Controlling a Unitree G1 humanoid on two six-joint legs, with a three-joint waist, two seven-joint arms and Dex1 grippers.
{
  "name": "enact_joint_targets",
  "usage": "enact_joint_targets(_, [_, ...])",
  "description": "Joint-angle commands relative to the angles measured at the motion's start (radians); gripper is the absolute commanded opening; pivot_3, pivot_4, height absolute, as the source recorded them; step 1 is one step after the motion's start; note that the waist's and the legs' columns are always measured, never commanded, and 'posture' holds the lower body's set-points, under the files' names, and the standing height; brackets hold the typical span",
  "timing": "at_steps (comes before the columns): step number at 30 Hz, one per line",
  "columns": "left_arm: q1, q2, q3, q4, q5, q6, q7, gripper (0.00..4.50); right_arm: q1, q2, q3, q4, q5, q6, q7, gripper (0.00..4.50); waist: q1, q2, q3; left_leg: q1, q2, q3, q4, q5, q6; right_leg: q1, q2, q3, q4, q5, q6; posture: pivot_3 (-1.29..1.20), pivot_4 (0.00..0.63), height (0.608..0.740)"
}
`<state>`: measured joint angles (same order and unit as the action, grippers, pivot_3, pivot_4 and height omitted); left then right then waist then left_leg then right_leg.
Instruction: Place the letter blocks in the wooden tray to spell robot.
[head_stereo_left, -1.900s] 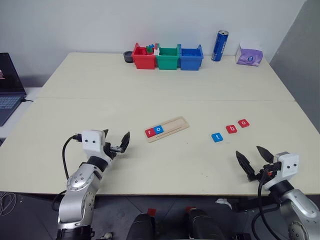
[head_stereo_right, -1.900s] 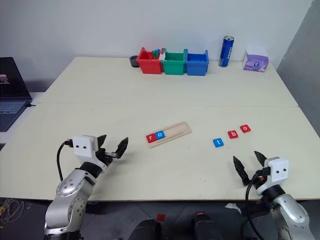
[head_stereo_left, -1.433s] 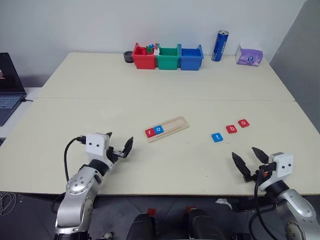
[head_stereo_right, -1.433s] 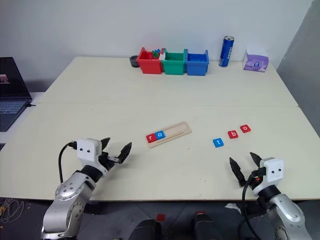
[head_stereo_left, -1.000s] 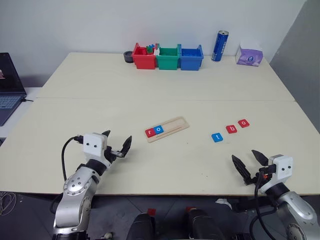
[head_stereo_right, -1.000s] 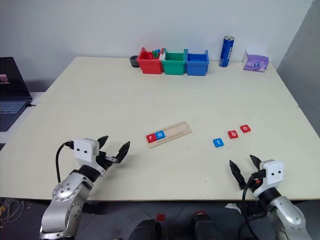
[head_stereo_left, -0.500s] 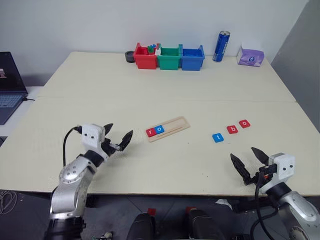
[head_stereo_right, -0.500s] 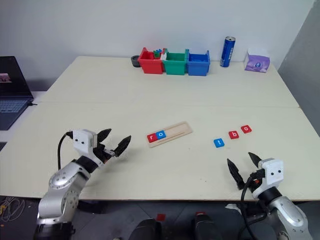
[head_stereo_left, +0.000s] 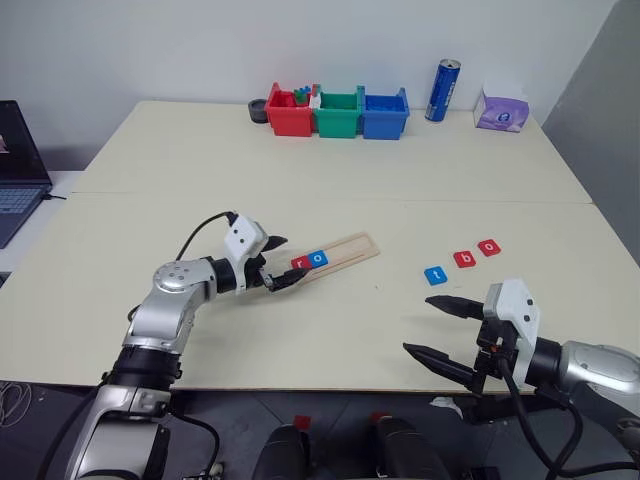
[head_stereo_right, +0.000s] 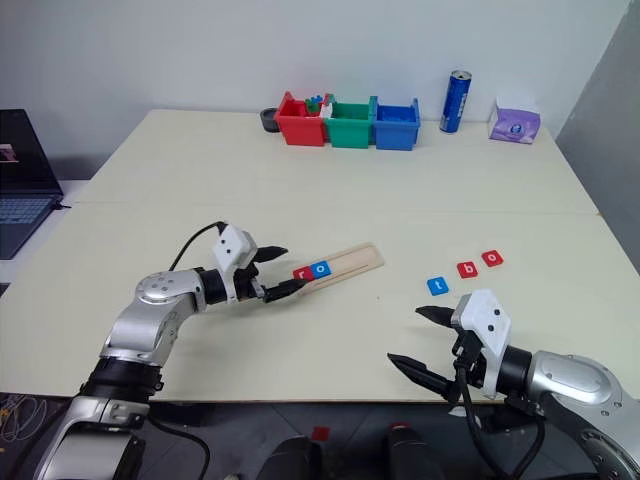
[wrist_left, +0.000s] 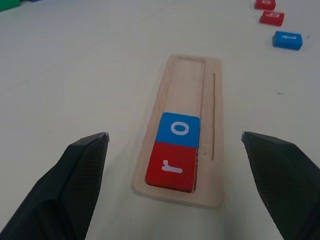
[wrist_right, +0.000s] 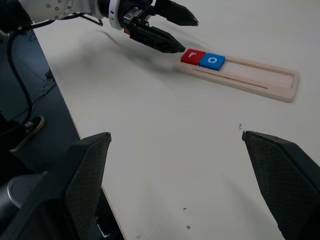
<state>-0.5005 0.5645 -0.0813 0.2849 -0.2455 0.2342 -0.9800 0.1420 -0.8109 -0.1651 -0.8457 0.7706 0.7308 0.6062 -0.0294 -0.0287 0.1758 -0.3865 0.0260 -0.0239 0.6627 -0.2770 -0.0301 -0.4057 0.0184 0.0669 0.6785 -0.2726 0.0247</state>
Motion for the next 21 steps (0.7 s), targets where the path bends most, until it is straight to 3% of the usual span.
enact_joint_targets(1, [-0.053,0.012,-0.029,0.073,0.038,-0.068,-0.072,4.50,-0.013,-0.015,-0.026,-0.042,0.032,0.004,0.003,4.47,0.000,-0.001,0.000,0.000,0.000,0.000,0.000,0.000,0.000,0.000,0.000,0.000,0.000,0.000,0.000,0.00,0.150,0.740])
enact_joint_targets(21, [-0.199,-0.052,-0.078,0.348,0.167,-0.188,-0.127,4.50,-0.035,-0.013,0.010,-0.094,0.026,0.014,-0.024,4.47,0.000,-0.002,0.001,-0.002,0.000,-0.002,0.002,0.000,0.000,-0.001,0.000,-0.002,0.001,0.000,0.000,0.00,0.150,0.740])
